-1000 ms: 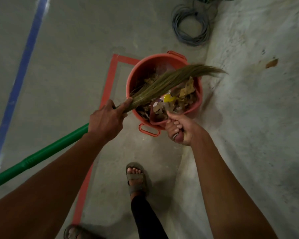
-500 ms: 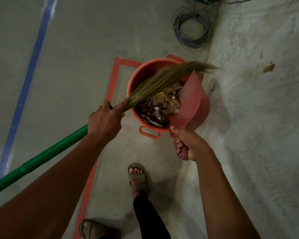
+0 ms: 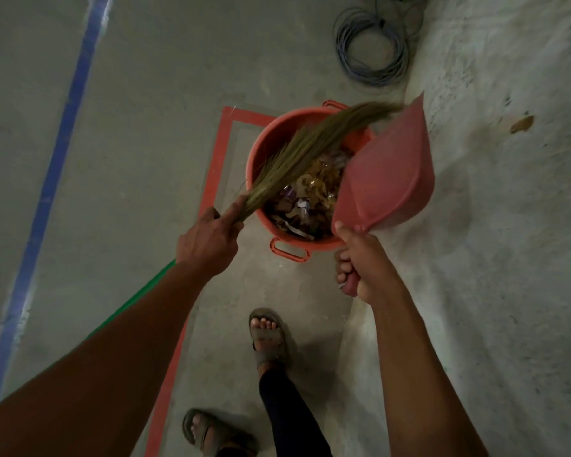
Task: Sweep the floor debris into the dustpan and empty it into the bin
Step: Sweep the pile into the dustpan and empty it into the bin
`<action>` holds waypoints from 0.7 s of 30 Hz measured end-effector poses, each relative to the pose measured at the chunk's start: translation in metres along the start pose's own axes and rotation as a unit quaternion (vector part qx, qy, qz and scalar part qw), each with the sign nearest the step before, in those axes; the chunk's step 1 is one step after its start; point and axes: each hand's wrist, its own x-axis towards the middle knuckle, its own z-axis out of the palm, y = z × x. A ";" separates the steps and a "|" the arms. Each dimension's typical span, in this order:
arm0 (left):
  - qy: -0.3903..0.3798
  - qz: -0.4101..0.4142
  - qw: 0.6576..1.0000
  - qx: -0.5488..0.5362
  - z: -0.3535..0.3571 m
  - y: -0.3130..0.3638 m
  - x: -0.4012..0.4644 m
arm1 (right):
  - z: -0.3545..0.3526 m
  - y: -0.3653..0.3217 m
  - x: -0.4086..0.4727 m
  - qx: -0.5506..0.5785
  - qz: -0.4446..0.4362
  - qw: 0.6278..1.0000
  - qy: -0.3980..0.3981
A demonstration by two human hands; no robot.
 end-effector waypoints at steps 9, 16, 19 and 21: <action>0.033 -0.008 0.997 -0.070 0.011 -0.021 -0.008 | 0.011 0.004 0.070 0.148 0.218 0.954 -0.146; 0.037 -0.006 0.998 -0.050 0.011 -0.041 -0.011 | 0.033 -0.029 0.101 0.233 0.257 0.918 -0.192; 0.039 -0.002 0.998 -0.057 0.009 -0.044 -0.014 | 0.032 -0.036 0.075 0.304 0.254 0.887 -0.237; 0.043 -0.005 0.997 -0.063 0.008 -0.044 -0.013 | 0.025 -0.026 0.062 0.344 0.270 0.855 -0.279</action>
